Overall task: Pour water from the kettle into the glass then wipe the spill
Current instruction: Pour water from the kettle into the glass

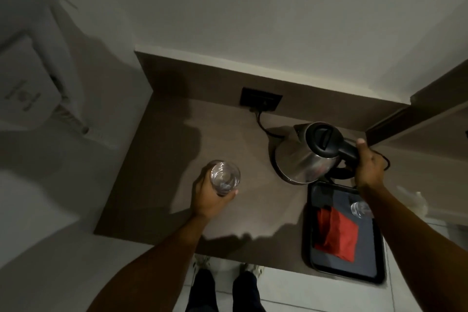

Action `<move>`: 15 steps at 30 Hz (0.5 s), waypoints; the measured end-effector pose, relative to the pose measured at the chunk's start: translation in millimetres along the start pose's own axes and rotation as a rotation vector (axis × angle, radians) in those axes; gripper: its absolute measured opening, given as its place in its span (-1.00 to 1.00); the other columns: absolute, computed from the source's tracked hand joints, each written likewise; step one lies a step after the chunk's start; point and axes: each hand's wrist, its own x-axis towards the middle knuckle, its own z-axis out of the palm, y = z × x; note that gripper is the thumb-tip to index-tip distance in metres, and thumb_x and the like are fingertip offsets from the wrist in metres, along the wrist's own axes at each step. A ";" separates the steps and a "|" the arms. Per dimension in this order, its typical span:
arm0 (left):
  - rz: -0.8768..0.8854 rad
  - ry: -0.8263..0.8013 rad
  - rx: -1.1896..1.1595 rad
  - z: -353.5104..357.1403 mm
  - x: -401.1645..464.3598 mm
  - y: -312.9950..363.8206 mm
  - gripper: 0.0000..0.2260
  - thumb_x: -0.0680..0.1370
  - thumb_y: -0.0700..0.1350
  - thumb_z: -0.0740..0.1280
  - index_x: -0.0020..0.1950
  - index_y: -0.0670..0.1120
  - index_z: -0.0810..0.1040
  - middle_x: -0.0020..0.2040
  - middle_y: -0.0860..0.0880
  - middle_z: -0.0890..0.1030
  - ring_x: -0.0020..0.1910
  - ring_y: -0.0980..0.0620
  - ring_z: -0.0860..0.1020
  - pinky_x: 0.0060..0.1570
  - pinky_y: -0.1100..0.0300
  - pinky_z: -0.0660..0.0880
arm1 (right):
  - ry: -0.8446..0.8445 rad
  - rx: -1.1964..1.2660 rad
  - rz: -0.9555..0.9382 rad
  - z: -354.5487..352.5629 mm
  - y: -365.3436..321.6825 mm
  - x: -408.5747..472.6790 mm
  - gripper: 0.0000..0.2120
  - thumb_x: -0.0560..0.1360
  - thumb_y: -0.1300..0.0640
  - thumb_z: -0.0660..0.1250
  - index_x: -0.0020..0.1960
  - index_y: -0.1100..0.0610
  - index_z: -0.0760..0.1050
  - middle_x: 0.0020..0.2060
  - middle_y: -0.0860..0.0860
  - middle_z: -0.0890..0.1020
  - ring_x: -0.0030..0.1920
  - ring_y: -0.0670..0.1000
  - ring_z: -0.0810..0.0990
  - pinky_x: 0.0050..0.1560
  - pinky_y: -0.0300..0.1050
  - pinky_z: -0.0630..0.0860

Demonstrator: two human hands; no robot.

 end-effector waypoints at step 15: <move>0.025 0.020 0.140 10.8 -1.3 -20.4 -0.14 0.24 0.24 0.57 0.41 -0.03 0.32 0.29 -0.13 0.55 0.29 -0.12 0.51 0.21 0.14 0.45 | -0.048 -0.183 -0.167 10.3 -35.4 -6.4 -0.44 0.52 -0.19 0.20 -0.43 0.25 0.39 -0.52 0.10 0.41 -0.52 0.06 0.38 -0.44 0.08 0.37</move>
